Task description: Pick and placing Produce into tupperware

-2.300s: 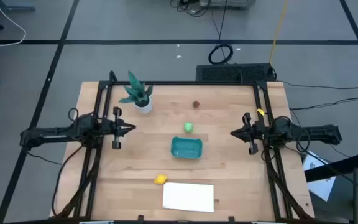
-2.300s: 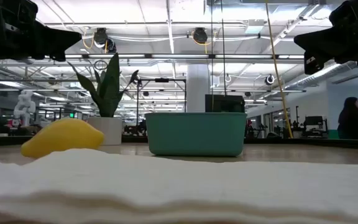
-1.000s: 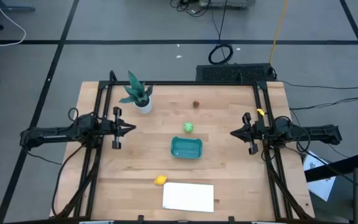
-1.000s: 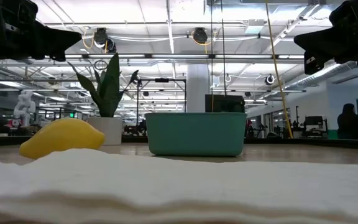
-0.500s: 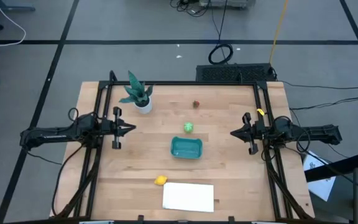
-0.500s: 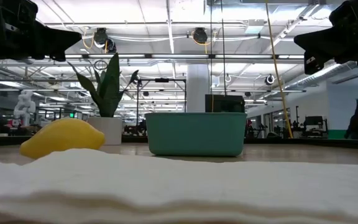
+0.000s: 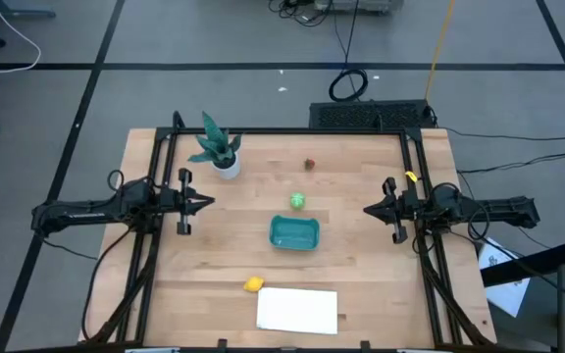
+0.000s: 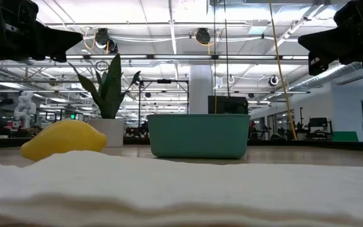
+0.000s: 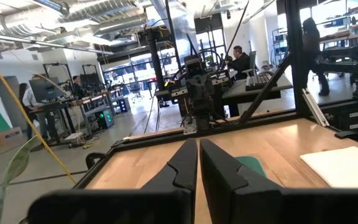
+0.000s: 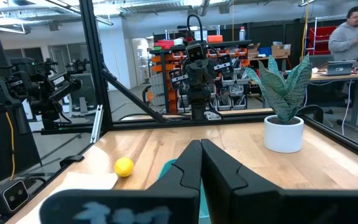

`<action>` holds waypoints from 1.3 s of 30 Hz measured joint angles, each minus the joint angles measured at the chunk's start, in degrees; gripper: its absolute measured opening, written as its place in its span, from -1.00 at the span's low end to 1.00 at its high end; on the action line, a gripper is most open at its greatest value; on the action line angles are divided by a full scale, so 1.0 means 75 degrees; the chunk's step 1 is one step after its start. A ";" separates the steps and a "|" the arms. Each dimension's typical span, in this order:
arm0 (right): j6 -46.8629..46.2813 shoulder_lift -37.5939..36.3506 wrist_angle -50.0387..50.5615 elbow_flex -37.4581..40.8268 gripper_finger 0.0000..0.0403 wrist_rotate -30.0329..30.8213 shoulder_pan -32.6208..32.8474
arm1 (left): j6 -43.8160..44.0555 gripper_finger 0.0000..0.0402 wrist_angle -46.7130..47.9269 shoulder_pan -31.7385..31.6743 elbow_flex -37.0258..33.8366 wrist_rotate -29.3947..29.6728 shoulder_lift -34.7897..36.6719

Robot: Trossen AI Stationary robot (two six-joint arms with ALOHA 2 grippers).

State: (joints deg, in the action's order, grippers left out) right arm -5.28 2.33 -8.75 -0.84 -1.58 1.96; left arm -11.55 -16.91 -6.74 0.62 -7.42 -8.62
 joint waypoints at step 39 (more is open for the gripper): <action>-0.0799 -0.0002 -0.0003 0.0002 -1.00 0.0001 0.0001 | 0.0000 -0.87 0.0009 0.0001 0.0000 0.0001 0.0001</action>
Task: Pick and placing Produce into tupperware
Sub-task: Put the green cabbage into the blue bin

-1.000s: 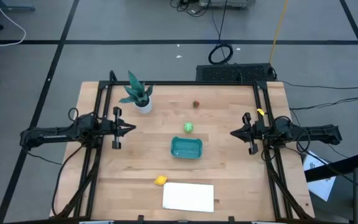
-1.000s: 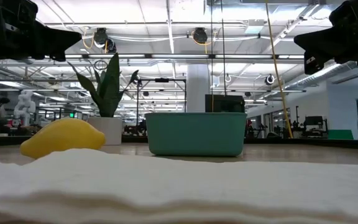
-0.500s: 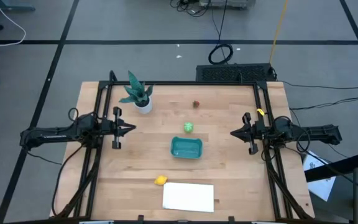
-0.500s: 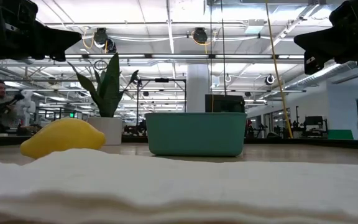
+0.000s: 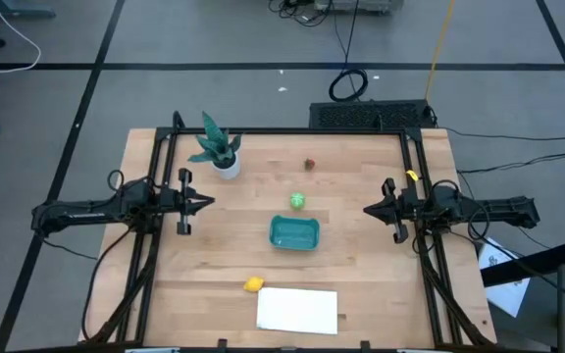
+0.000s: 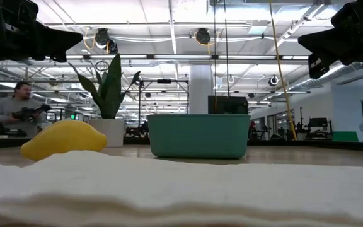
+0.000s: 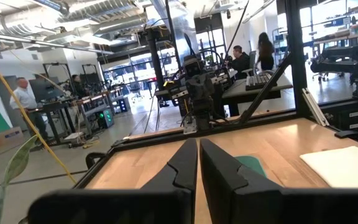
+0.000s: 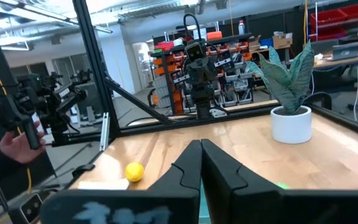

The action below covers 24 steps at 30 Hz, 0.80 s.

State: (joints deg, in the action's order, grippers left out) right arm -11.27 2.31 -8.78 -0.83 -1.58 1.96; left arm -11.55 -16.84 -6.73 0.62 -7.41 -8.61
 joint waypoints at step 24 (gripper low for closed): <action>0.0621 0.0001 0.0000 0.0000 -1.00 0.0019 0.0000 | 0.1218 -0.87 -0.0501 0.0000 0.0000 -0.0003 0.0001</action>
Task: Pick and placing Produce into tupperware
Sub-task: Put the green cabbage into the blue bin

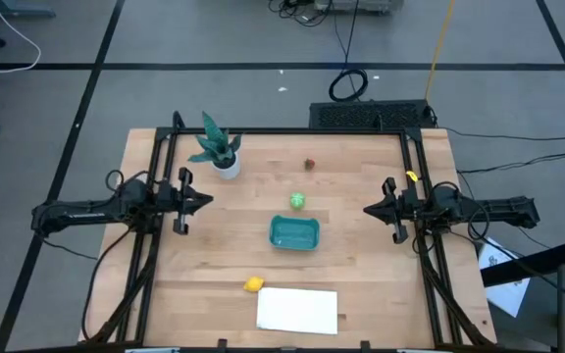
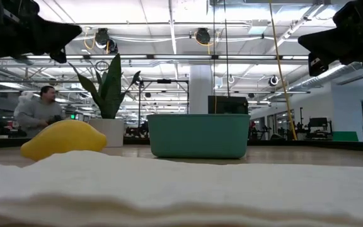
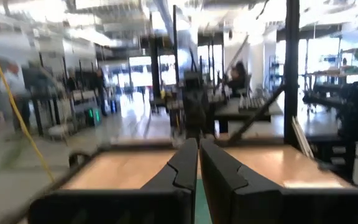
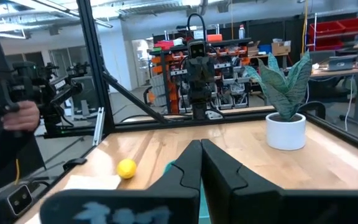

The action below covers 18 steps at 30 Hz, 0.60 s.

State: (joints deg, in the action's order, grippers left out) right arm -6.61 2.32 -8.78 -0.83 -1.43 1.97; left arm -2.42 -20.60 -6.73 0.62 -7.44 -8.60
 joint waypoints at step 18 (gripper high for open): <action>0.0251 -0.0002 0.0047 0.0000 -1.00 0.0012 -0.0001 | -0.0405 -0.87 0.0189 0.0001 0.0000 0.0062 -0.0003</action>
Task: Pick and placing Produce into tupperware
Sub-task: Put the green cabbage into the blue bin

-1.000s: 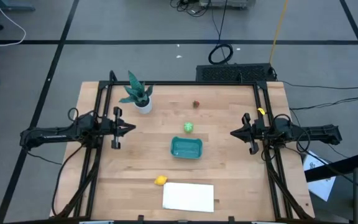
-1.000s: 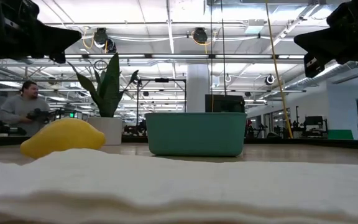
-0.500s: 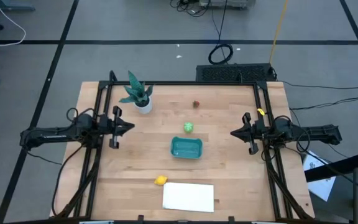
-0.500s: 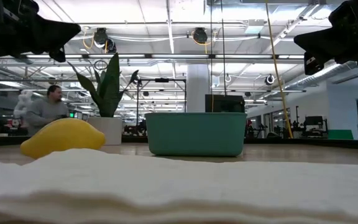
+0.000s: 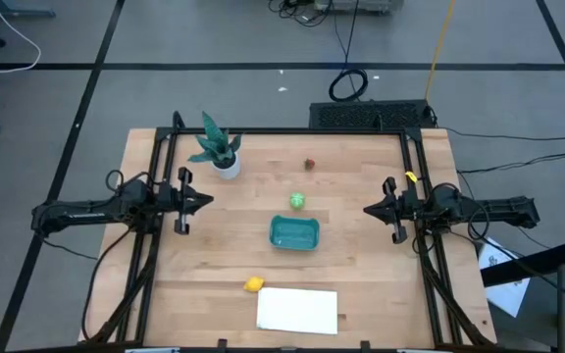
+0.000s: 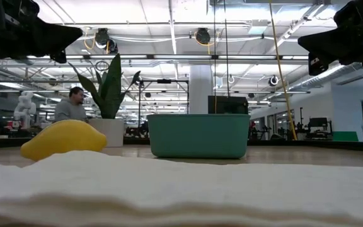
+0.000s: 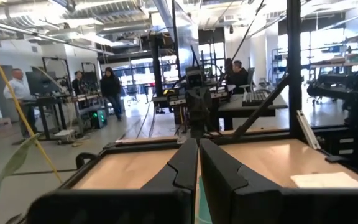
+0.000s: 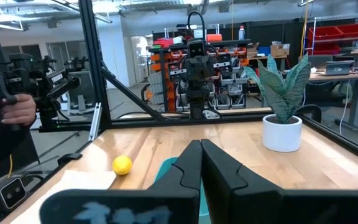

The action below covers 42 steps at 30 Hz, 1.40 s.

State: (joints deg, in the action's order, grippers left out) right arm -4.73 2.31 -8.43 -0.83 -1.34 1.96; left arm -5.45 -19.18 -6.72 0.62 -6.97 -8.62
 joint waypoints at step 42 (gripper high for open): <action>-0.0195 0.1483 -0.0916 -0.0519 -0.58 0.0988 -0.0004 | 0.0134 -0.87 -0.0166 -0.0002 0.0000 0.0345 0.0000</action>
State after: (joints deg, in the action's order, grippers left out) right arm -6.19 13.43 -15.29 -4.72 6.06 1.93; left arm -4.45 -20.43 -6.74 0.62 -4.38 -8.62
